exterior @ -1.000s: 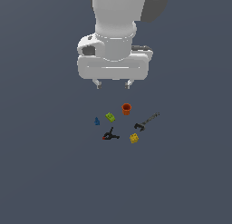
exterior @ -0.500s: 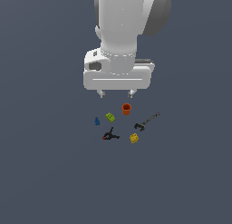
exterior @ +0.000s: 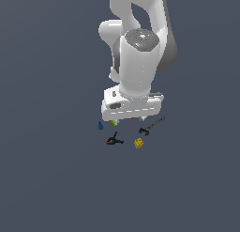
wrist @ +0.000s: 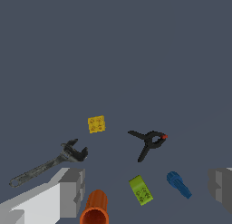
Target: Pick up a designated object from a clutter of objects.
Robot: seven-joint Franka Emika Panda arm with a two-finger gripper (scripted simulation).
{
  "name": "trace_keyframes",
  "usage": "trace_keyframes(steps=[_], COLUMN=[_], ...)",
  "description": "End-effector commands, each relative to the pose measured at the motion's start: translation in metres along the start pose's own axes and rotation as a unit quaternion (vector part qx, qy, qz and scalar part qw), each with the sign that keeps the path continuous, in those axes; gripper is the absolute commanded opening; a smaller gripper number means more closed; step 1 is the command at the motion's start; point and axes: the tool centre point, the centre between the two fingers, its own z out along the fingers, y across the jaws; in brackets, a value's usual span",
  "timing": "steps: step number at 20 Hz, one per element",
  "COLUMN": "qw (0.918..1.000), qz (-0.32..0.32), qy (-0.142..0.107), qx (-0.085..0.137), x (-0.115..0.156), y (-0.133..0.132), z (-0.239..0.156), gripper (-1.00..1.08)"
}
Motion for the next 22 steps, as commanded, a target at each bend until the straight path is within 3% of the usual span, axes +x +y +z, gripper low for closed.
trace_keyframes(steps=[1,12,22], qw=[0.9998,0.997,0.9961], qz=[-0.019,-0.076,-0.087], qy=[-0.001,-0.004,-0.005], qx=[0.002,0.013,0.015], x=[0.006,0.013,0.011], y=[-0.012,-0.052,-0.061], z=[0.031,0.126,0.146], gripper=[1.0,1.0,1.0])
